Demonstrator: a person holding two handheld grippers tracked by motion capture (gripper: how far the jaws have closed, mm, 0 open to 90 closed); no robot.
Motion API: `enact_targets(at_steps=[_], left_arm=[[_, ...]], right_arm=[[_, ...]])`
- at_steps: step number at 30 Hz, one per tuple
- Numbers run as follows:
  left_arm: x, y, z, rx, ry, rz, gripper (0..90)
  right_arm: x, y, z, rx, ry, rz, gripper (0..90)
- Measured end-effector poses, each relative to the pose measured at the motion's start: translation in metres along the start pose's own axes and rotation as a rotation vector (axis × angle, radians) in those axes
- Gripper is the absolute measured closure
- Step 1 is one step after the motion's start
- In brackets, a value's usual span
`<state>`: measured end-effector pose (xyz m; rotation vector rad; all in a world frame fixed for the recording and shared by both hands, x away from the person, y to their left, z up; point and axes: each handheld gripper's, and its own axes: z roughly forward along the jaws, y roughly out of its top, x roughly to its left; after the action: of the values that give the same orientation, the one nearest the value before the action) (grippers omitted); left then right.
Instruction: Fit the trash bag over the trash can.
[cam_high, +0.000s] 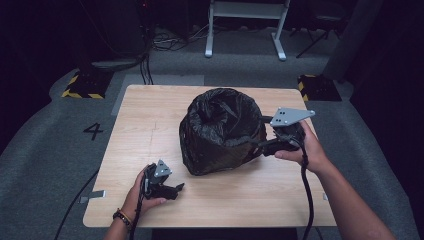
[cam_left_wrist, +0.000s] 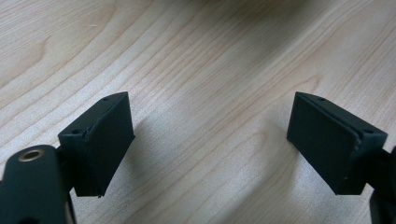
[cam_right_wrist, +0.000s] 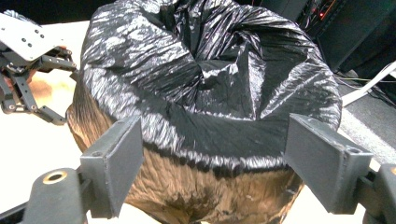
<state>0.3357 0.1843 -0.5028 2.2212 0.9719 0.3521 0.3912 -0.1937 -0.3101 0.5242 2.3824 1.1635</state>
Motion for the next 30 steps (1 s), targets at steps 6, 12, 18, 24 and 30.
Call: enact_targets(at_steps=[6,12,18,24,30], left_arm=[[0.0,0.0,0.0,0.0,0.0,0.0,14.7],[-0.001,0.0,0.001,-0.005,0.0,-0.005,14.7],[0.0,0.0,0.001,-0.005,0.001,-0.005,14.7],[0.0,0.0,0.001,-0.005,0.001,-0.005,14.7],[-0.001,0.0,0.001,-0.005,0.001,-0.006,14.7]], right_arm=[[0.005,-0.006,-0.005,0.005,0.006,-0.007,20.1],[0.008,-0.015,-0.007,0.012,0.008,-0.008,19.9],[0.012,-0.026,-0.006,0.05,0.004,-0.025,19.7],[0.013,-0.037,-0.006,0.081,0.0,-0.031,19.7],[0.016,-0.046,-0.005,0.102,0.006,-0.032,19.6]])
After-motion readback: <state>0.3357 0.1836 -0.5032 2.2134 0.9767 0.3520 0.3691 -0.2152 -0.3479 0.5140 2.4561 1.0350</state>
